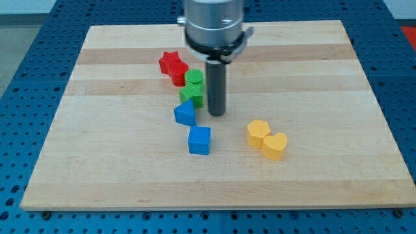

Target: Put the green circle between the red circle and green star

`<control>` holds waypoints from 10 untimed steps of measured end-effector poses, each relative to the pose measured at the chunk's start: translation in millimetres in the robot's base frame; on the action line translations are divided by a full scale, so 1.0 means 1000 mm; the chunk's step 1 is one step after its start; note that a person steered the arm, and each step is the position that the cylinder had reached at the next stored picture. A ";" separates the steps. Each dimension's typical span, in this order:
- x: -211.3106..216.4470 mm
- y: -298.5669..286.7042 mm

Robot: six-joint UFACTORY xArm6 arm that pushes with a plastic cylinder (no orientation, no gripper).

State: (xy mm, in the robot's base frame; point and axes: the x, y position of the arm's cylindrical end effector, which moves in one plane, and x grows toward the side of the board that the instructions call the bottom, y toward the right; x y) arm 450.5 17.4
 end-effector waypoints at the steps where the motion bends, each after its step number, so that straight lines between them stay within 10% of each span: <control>1: -0.011 0.036; 10: -0.107 -0.067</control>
State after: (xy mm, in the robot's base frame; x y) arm 344.0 -49.5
